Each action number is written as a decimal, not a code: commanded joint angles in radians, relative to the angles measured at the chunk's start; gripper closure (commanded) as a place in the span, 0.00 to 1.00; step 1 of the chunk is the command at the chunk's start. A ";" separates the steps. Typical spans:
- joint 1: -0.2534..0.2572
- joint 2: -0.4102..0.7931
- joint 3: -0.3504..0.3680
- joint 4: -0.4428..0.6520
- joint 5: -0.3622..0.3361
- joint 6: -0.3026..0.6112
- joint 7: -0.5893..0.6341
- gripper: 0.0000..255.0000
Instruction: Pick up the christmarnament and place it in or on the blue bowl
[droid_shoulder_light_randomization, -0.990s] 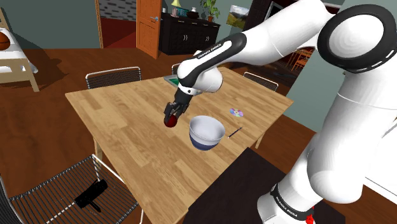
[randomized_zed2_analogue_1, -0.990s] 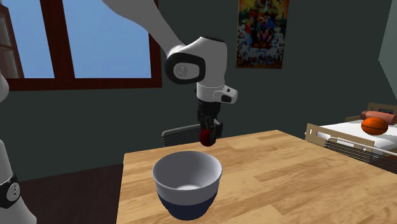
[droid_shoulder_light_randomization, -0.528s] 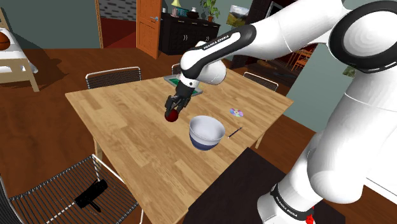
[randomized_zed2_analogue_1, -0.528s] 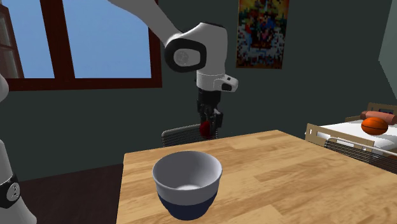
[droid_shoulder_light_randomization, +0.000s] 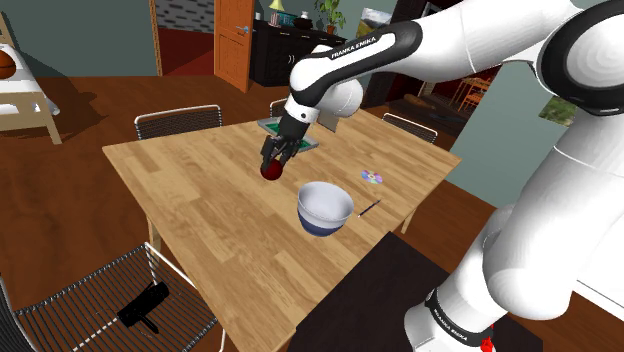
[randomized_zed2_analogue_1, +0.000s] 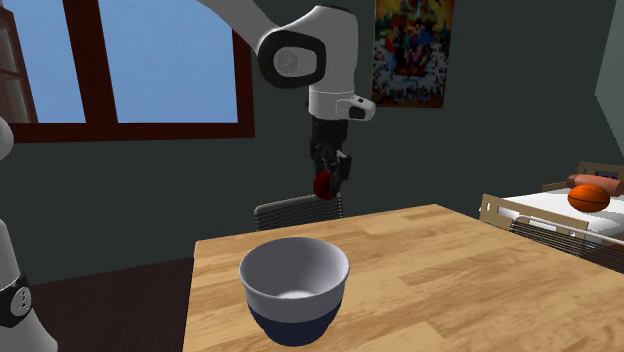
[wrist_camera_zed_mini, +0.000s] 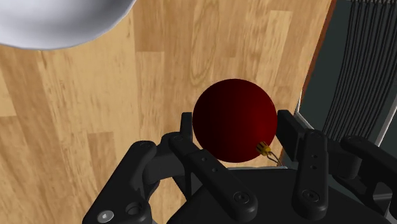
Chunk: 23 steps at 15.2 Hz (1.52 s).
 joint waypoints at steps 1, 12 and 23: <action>-0.001 -0.009 -0.001 0.008 -0.007 -0.016 0.007 1.00; -0.109 -0.260 -0.112 -0.296 -0.029 -0.021 -0.202 1.00; -0.134 -0.244 -0.170 -0.404 0.005 0.072 -0.339 1.00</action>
